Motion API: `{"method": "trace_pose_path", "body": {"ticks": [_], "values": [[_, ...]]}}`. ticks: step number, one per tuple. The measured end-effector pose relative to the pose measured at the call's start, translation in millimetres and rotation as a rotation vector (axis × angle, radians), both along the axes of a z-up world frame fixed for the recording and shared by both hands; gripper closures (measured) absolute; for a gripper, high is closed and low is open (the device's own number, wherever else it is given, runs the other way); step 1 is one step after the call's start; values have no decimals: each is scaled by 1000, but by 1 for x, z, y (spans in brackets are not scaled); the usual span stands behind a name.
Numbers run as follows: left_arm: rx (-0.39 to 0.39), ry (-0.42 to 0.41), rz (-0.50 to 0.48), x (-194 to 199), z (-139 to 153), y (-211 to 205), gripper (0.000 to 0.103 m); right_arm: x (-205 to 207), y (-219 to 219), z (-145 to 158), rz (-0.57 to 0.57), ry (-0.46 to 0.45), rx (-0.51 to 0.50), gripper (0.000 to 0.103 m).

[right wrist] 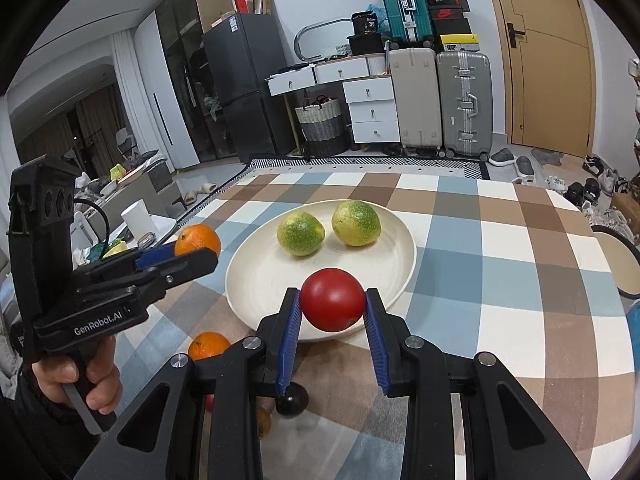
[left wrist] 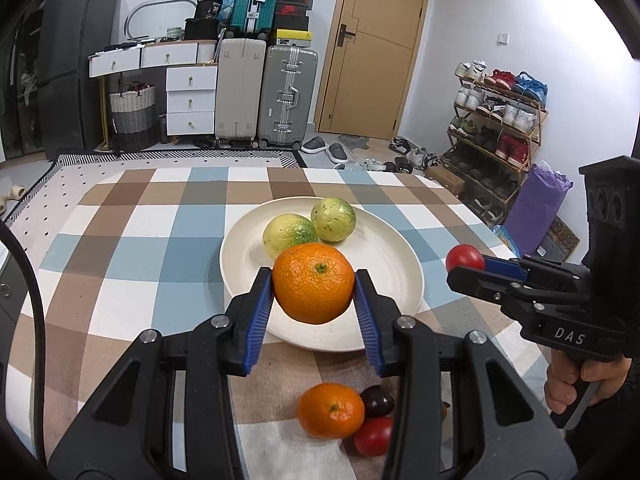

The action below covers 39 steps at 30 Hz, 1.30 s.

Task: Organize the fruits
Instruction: 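Carry orange and tomato over the plate and open both grippers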

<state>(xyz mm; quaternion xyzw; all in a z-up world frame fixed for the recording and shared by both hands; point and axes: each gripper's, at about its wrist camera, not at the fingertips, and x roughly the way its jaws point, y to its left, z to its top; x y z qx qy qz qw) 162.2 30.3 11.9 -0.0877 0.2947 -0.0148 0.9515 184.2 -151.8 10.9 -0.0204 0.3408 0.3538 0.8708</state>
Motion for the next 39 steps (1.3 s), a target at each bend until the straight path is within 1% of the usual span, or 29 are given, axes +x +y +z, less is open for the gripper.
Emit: {"method": "trace_pose_path", "body": {"ticks": [3, 7, 14, 21, 31, 34, 36, 38, 39], "values": [[11, 8, -4, 7, -3, 0, 65, 4, 4, -1, -2, 2, 1, 70], [2, 28, -12, 17, -10, 1, 65, 9, 12, -5, -7, 2, -5, 70], [0, 54, -29, 25, -22, -1, 65, 18, 18, -17, -21, 36, -3, 70], [2, 76, -44, 29, -29, -5, 65, 26, 20, -27, -33, 70, -18, 70], [20, 97, -52, 33, -34, -10, 65, 25, 27, -34, -26, 71, -40, 70], [13, 79, -47, 31, -31, -8, 65, 24, 27, -34, -30, 64, -32, 68], [7, 70, -47, 29, -29, -7, 65, 23, 25, -33, -30, 62, -19, 54], [7, 67, -44, 28, -28, -6, 64, 22, 21, -32, -22, 64, 12, 54], [7, 67, -42, 27, -27, -5, 61, 21, 20, -31, -25, 61, 14, 53]]}}
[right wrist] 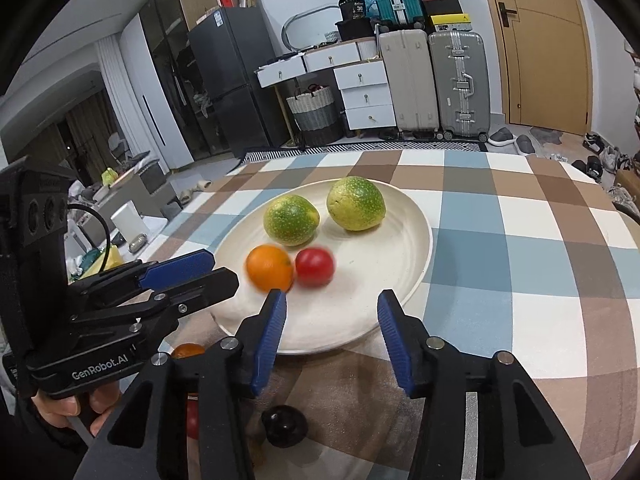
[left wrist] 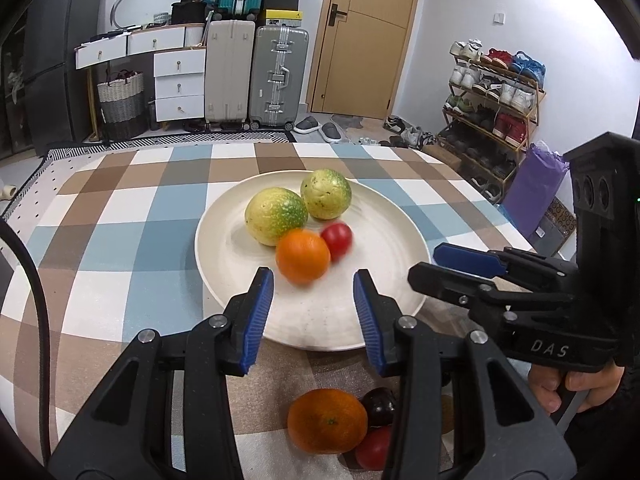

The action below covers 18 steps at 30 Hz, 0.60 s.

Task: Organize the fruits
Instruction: 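Carry orange and tomato over the plate and open both grippers, then move left gripper to the second orange while right gripper reaches a dark plum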

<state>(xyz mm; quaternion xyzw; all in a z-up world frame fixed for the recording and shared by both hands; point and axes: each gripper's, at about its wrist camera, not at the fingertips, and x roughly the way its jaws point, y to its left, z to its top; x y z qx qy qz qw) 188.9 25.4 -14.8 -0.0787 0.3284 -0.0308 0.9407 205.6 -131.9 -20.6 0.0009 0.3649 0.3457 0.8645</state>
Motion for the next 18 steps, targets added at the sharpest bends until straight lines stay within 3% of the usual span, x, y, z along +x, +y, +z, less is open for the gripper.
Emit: {"method": "trace_pose_path", "body": {"ticks": [1, 3, 7, 9, 13, 15, 18], "values": [[1, 1, 3, -1, 0, 1, 58, 0, -1, 1, -4, -4, -2, 53], [0, -3, 10, -3, 1, 2, 47, 0, -3, 0, -10, -4, -3, 39], [23, -6, 28, -10, 3, 4, 34, 0, -9, 1, -23, -7, 11, 23], [36, -7, 42, -15, 5, 4, 21, 0, -11, 2, -30, -15, 10, 13], [38, -7, 54, -27, 8, 7, 16, -1, -14, 1, -19, -6, 5, 7], [45, -13, 62, -33, 10, 9, 0, -2, -15, 0, -15, -8, 1, 0], [39, -11, 68, -39, 9, 14, 0, -4, -17, 0, -11, -6, -9, 0]]}}
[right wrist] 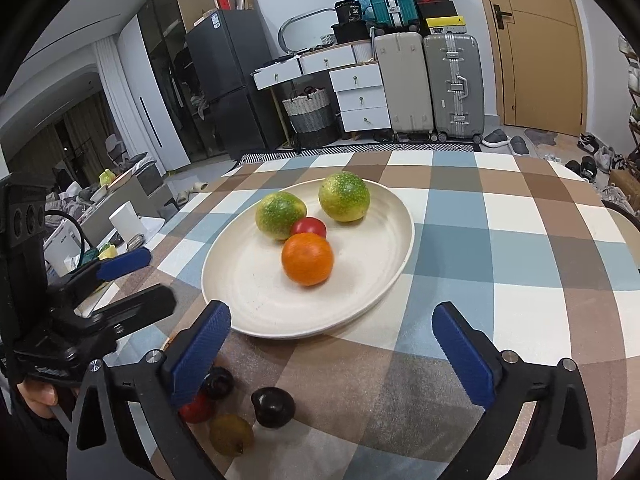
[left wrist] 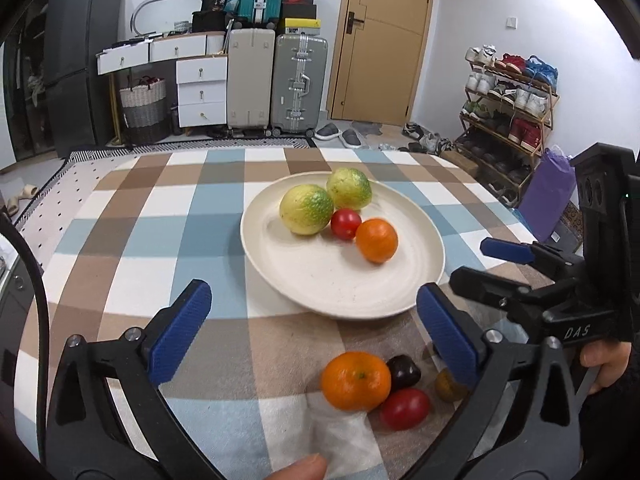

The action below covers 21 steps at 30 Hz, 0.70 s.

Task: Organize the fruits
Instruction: 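Move left gripper to the second orange while right gripper reaches a dark plum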

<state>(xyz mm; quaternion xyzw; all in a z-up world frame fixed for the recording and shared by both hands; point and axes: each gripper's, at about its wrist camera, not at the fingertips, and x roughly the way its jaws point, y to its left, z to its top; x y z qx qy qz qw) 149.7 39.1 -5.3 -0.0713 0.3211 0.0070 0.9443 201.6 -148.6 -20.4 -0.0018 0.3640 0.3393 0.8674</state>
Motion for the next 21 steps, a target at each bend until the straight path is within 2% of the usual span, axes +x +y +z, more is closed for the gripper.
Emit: {"method": "trace_pose_path", "body": {"ticks": [9, 15, 21], "values": [[2, 47, 8, -12, -6, 7, 0, -9, -8, -4, 41, 28, -59, 0], [-34, 87, -23, -20, -15, 5, 1, -14, -10, -6, 90, 47, -90, 0], [-22, 122, -45, -17, -21, -6, 1, -14, -10, -11, 101, 81, -120, 0]]}}
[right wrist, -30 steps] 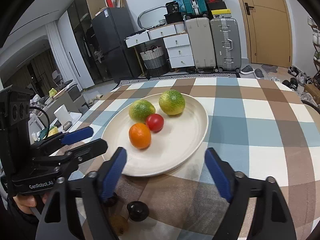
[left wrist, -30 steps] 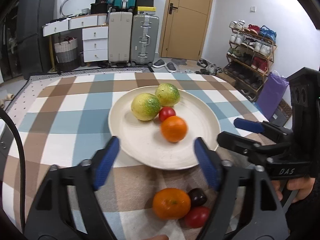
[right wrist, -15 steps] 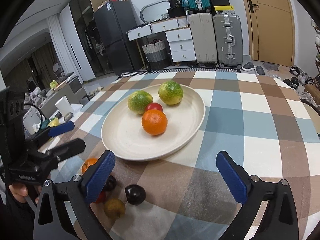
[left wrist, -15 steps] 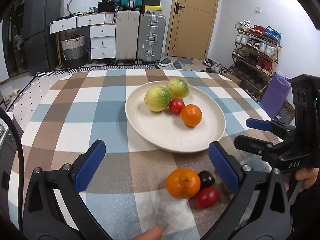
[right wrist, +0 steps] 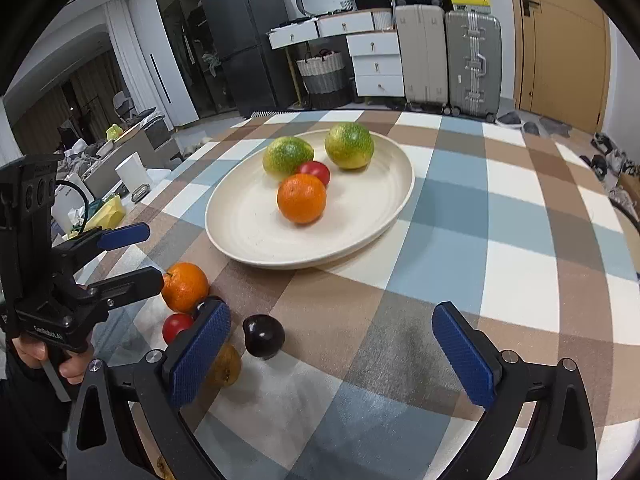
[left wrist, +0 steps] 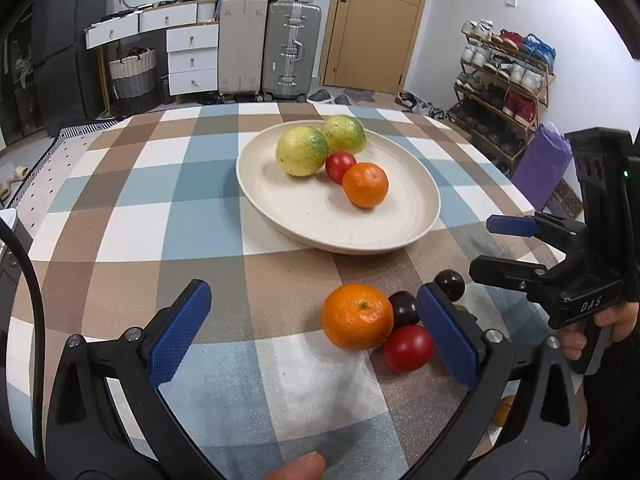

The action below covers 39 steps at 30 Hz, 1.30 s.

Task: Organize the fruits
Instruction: 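Move left gripper to the second orange while right gripper reaches a dark plum, then close left gripper on the orange while right gripper grasps the dark plum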

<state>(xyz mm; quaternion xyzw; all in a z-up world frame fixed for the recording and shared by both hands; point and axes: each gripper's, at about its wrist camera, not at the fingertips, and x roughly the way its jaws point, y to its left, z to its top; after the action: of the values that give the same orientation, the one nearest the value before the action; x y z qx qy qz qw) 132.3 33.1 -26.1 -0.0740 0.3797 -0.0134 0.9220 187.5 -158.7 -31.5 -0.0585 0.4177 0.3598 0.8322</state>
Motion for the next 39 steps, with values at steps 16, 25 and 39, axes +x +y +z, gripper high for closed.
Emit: {"method": "trace_pose_path", "body": {"ticks": [16, 25, 39], "values": [[-15, 61, -33, 9, -13, -6, 6, -5, 7, -6, 27, 7, -49, 1], [-56, 62, -110, 9, -14, -14, 28, -6, 8, -4, 26, 0, -36, 1], [-86, 36, -137, 5, -9, -12, 65, -7, 15, -8, 69, 59, -6, 30]]}}
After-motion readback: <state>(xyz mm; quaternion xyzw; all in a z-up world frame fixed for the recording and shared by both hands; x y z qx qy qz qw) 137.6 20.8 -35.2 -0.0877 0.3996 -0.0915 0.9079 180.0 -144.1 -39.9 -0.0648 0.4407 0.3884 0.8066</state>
